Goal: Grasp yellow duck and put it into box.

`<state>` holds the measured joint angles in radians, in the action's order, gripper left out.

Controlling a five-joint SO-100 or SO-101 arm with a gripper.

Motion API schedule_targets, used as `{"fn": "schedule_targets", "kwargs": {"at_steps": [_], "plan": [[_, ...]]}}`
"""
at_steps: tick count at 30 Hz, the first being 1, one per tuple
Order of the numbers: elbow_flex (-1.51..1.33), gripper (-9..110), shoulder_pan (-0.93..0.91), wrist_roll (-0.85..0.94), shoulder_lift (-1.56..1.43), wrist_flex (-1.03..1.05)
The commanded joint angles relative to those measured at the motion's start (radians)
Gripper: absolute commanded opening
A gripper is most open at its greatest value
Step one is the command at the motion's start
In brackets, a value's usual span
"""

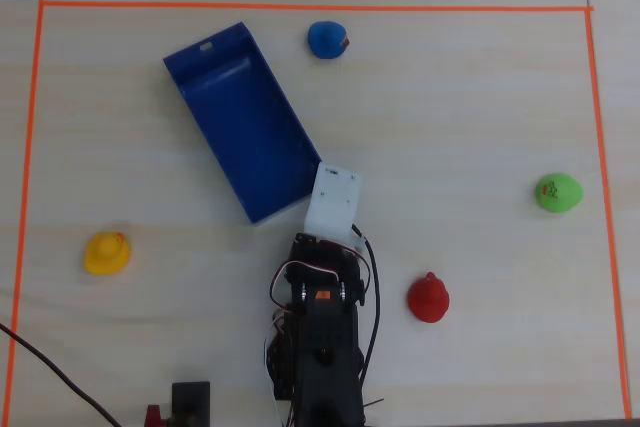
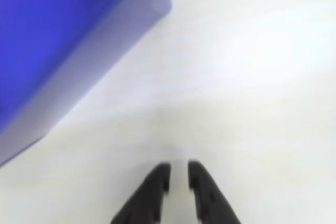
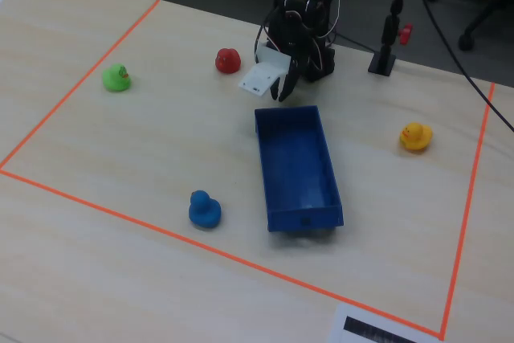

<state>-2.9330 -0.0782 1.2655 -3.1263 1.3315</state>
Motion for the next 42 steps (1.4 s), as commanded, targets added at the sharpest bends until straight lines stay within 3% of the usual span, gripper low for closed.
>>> {"fn": "schedule_targets", "kwargs": {"at_steps": [1, 3, 6, 13, 20, 26, 42], "plan": [[0.664, 0, 0.025, -0.051, 0.374, 0.187], [0.974, 1, 0.075, -0.098, 0.525, 0.324], [1.275, 15, 0.215, -0.206, 0.667, 0.433], [1.292, 39, 0.488, -0.314, 0.879, 0.399], [1.287, 41, 0.867, -0.535, 1.111, 0.222], [1.338, 42, 1.025, -0.698, 1.335, 0.046], [1.121, 42, 1.086, -0.759, 1.502, -0.285]]}}
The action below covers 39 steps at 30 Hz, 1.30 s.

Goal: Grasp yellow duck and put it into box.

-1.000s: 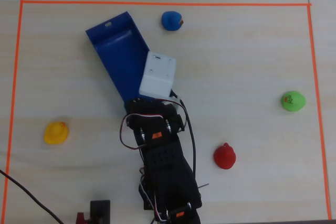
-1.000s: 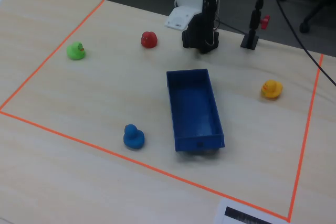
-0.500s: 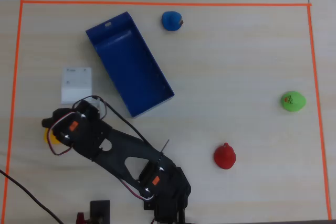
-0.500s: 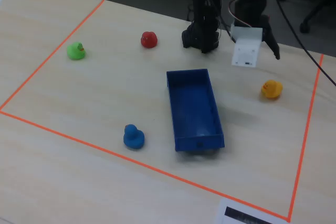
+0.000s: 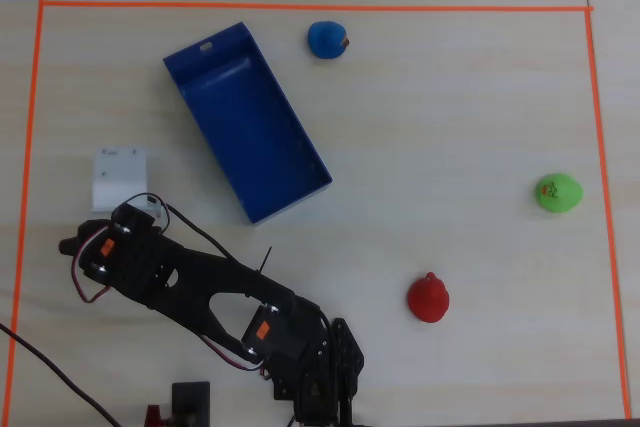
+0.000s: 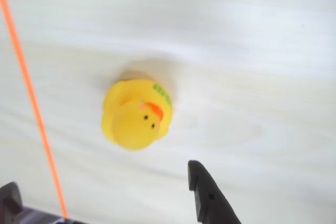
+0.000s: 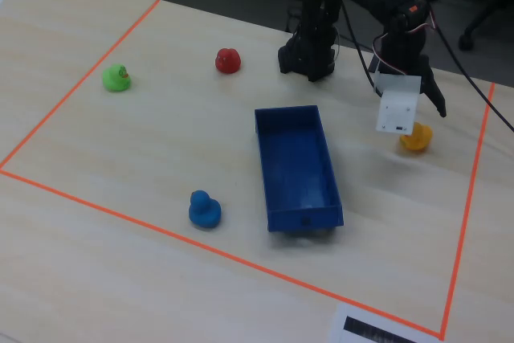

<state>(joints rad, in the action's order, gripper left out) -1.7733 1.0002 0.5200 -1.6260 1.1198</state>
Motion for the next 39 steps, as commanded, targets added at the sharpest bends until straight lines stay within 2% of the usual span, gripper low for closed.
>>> {"fn": "schedule_targets", "kwargs": {"at_steps": [1, 13, 20, 26, 28, 39], "plan": [[-0.058, 42, 0.012, -0.020, 0.006, -0.092], [-0.176, 42, 0.040, -0.095, 0.040, -0.290], [-0.215, 37, 0.054, -0.123, 0.058, -0.364], [-0.209, 19, 0.054, -0.153, 0.058, -0.382], [-0.207, 1, 0.054, -0.166, 0.060, -0.383], [-0.219, 0, 0.038, -0.172, 0.051, -0.380]]}}
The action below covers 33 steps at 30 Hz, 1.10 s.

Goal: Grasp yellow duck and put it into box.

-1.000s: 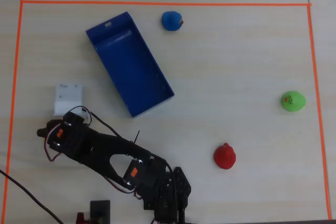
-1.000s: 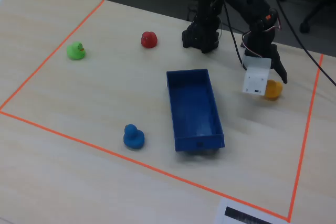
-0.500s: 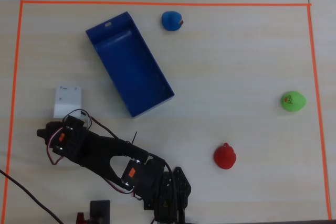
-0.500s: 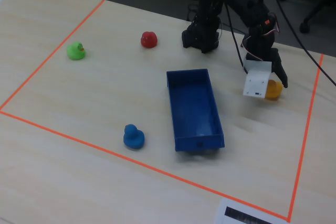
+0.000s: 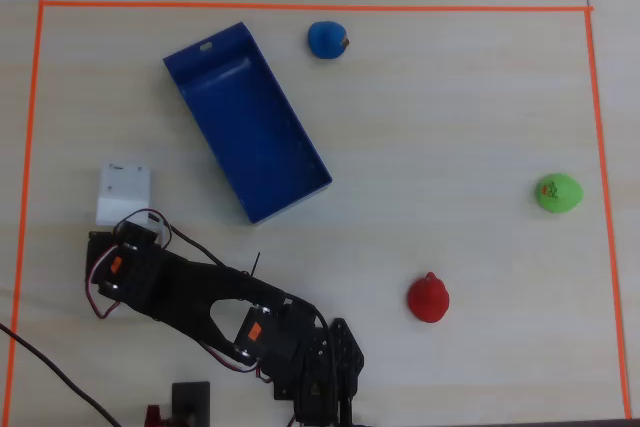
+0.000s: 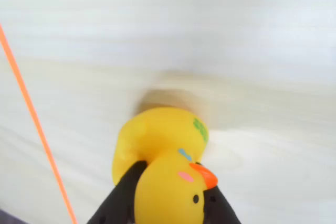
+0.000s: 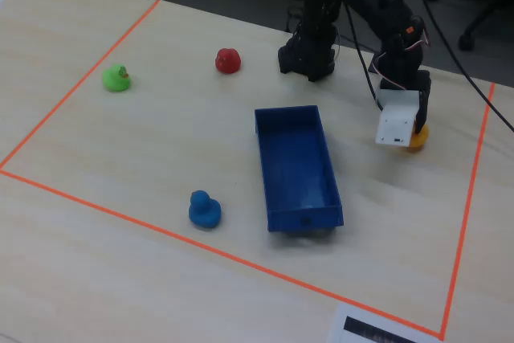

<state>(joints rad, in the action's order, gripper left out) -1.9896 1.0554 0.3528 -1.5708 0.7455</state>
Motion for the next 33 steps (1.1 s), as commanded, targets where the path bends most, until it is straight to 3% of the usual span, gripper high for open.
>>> {"fn": "schedule_targets", "kwargs": {"at_steps": [1, 6, 12, 16, 20, 26, 33], "plan": [[-0.003, 0, -0.020, -0.005, -0.009, 0.002], [0.046, 0, -0.112, 0.049, -0.146, 0.173], [0.423, 0, -0.551, 0.296, -0.344, 0.505], [0.518, 0, -0.825, 0.486, -0.345, 0.456], [0.448, 0, -0.979, 0.578, -0.321, 0.345], [0.190, 0, -1.003, 0.597, -0.328, 0.236], [0.032, 0, -0.904, 0.488, -0.400, 0.221]]}}
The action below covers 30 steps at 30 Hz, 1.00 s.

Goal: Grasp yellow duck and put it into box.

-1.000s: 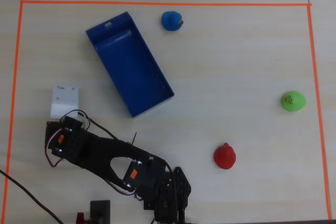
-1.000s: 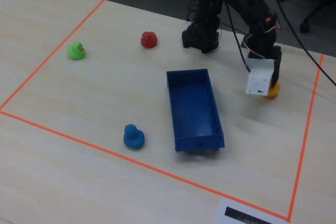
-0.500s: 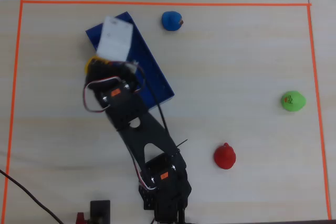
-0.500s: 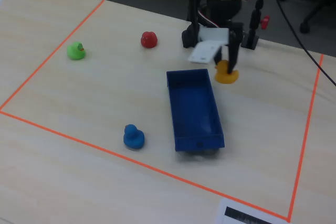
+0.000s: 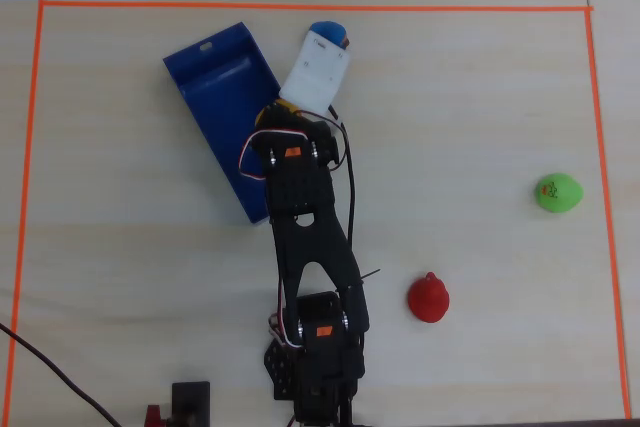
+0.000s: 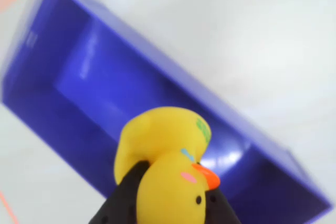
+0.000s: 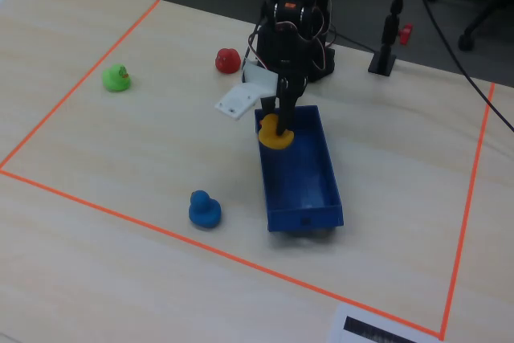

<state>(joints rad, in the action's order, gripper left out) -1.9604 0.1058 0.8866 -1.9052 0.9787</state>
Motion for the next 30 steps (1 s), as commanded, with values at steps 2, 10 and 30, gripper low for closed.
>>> {"fn": "schedule_targets", "kwargs": {"at_steps": [2, 10, 30], "plan": [[0.017, 0, 0.063, -0.066, -0.066, 0.000], [-0.075, 22, 0.086, 0.005, 0.000, -0.017], [-0.476, 0, 0.078, 0.143, -1.072, 0.328]]}}
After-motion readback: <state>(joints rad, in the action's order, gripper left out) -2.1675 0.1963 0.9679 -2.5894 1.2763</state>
